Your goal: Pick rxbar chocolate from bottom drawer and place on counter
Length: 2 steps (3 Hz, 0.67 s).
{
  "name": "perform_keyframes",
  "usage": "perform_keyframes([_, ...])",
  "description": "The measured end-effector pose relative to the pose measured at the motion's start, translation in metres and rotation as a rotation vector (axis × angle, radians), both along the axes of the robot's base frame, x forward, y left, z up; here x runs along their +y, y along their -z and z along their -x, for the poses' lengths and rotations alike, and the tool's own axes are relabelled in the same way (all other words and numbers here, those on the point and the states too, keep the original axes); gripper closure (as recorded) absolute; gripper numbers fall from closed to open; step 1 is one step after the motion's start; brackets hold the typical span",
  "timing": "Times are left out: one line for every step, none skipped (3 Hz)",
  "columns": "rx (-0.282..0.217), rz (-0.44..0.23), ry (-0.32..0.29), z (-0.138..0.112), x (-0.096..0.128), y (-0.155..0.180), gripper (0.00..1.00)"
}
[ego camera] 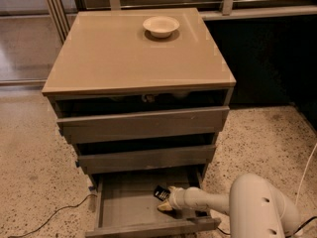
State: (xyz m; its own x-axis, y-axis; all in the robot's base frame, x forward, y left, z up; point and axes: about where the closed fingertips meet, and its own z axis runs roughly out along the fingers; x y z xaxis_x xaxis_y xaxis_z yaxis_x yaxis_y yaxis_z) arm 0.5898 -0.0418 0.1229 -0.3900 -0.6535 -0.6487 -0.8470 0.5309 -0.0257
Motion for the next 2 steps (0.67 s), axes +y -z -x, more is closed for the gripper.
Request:
perform_keyframes([0.001, 0.001, 0.002, 0.0, -0.0006, 0.0007, 0.31])
perform_keyframes([0.011, 0.036, 0.02, -0.0039, -0.0063, 0.0104, 0.32])
